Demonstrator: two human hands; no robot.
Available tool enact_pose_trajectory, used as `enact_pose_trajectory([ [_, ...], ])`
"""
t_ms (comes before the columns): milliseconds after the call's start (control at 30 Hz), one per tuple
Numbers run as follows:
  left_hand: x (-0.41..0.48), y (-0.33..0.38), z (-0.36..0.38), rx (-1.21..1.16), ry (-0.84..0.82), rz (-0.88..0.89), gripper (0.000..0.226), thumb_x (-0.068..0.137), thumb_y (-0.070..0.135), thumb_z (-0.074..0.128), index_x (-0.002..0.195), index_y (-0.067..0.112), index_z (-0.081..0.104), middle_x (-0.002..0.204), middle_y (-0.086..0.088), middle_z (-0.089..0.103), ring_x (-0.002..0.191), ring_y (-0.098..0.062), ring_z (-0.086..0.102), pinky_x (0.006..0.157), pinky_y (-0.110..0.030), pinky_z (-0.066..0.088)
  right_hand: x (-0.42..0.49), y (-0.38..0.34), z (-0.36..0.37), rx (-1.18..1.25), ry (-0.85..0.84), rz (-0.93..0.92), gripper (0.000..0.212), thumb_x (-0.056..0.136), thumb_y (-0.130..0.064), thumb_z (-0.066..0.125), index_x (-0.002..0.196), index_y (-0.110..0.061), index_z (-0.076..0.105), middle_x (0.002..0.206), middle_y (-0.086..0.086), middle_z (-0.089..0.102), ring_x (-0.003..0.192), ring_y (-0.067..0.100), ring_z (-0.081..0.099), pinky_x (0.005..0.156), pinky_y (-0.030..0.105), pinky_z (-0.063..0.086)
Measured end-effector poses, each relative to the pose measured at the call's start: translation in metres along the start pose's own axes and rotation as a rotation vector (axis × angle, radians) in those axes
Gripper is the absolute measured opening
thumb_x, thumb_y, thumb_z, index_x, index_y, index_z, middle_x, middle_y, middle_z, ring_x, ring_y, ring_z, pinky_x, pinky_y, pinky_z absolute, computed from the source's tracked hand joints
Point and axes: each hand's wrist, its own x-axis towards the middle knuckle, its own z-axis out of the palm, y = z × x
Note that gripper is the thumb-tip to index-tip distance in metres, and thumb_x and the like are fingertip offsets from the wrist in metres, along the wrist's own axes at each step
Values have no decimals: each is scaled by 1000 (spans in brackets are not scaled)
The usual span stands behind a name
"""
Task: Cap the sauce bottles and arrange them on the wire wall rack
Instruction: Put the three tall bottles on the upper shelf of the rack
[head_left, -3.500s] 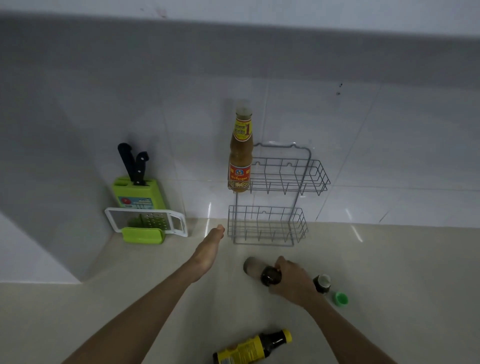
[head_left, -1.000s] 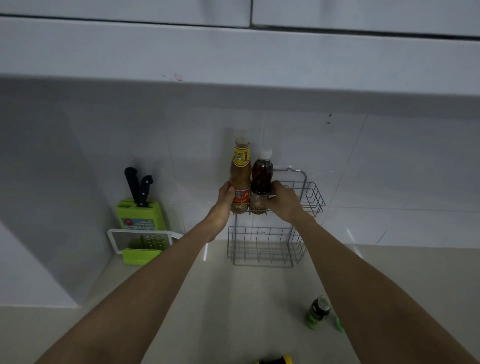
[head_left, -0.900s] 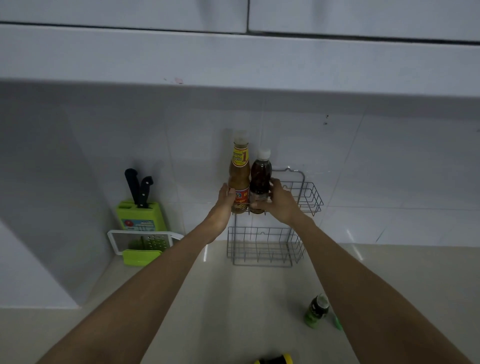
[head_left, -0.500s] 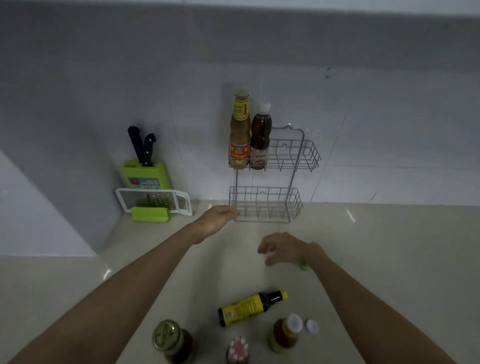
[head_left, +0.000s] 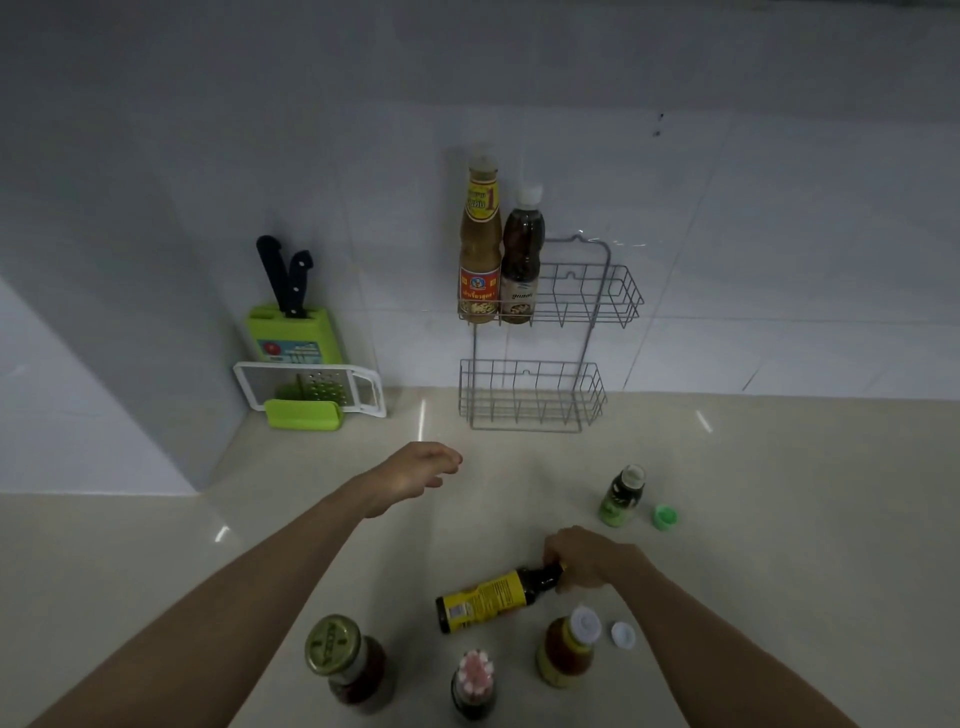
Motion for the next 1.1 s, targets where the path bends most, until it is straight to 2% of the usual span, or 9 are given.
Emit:
enact_pose_trajectory([
  [100, 2, -2, -3, -42, 13, -8, 26, 96, 32, 52, 117, 20, 61, 128, -3, 61, 117, -24, 56, 95, -34, 40, -7, 4, -18, 438, 60, -12, 27, 80, -14, 76, 105, -9, 68, 115, 15, 62, 99, 31, 63, 70, 30, 50],
  [200, 5, 0, -5, -91, 43, 9, 26, 96, 31, 51, 117, 19, 61, 127, -2, 62, 116, -24, 57, 95, -33, 40, -13, -9, -34, 1029, 207, -34, 21, 78, -9, 78, 97, -8, 69, 100, 10, 61, 90, 23, 65, 80, 34, 59],
  [267, 8, 3, -6, -129, 78, 40, 28, 96, 30, 51, 120, 17, 61, 126, -3, 61, 114, -23, 58, 92, -32, 40, -13, -23, -45, 1184, 298, -99, 23, 78, -6, 77, 100, -4, 69, 97, 9, 62, 91, 22, 67, 84, 40, 59],
  [433, 18, 17, -12, -170, 277, 158, 30, 97, 26, 51, 124, 16, 59, 131, -8, 58, 119, -22, 52, 100, -33, 39, -32, -34, -115, 1109, 601, -223, 19, 81, -6, 75, 99, -5, 68, 102, 13, 63, 80, 13, 70, 68, 27, 58],
  [667, 28, 76, -34, -211, 352, 269, 49, 97, 34, 48, 143, 21, 36, 152, -7, 36, 136, -24, 37, 113, -44, 31, -101, -15, -250, 1147, 1323, -299, 21, 80, -19, 77, 97, -9, 70, 95, 12, 68, 75, 20, 72, 64, 29, 60],
  [767, 30, 110, -39, -210, 358, 333, 60, 98, 38, 46, 150, 22, 21, 157, -6, 25, 141, -25, 29, 115, -42, 28, -106, -7, -281, 1136, 1530, -277, 30, 78, -31, 78, 100, -12, 70, 103, 11, 66, 83, 24, 73, 68, 35, 62],
  [967, 35, 158, -45, -216, 353, 399, 70, 97, 40, 46, 154, 22, 9, 162, -3, 13, 145, -23, 24, 115, -37, 22, -76, -1, -308, 963, 1637, -138, 29, 70, -55, 74, 90, -35, 67, 97, -8, 64, 91, 19, 67, 74, 44, 60],
  [1033, 38, 164, -44, -235, 327, 401, 69, 97, 39, 47, 153, 21, 10, 158, 0, 23, 140, -22, 31, 112, -35, 26, -64, -5, -313, 856, 1584, -139, 29, 72, -50, 75, 92, -31, 67, 98, -6, 63, 91, 17, 64, 77, 45, 58],
  [1100, 36, 167, -39, -263, 310, 431, 62, 98, 34, 47, 151, 21, 17, 137, 5, 41, 122, -16, 44, 101, -30, 33, -52, -8, -318, 773, 1515, -155, 30, 72, -49, 76, 93, -28, 66, 97, -5, 61, 92, 18, 62, 79, 47, 57],
])
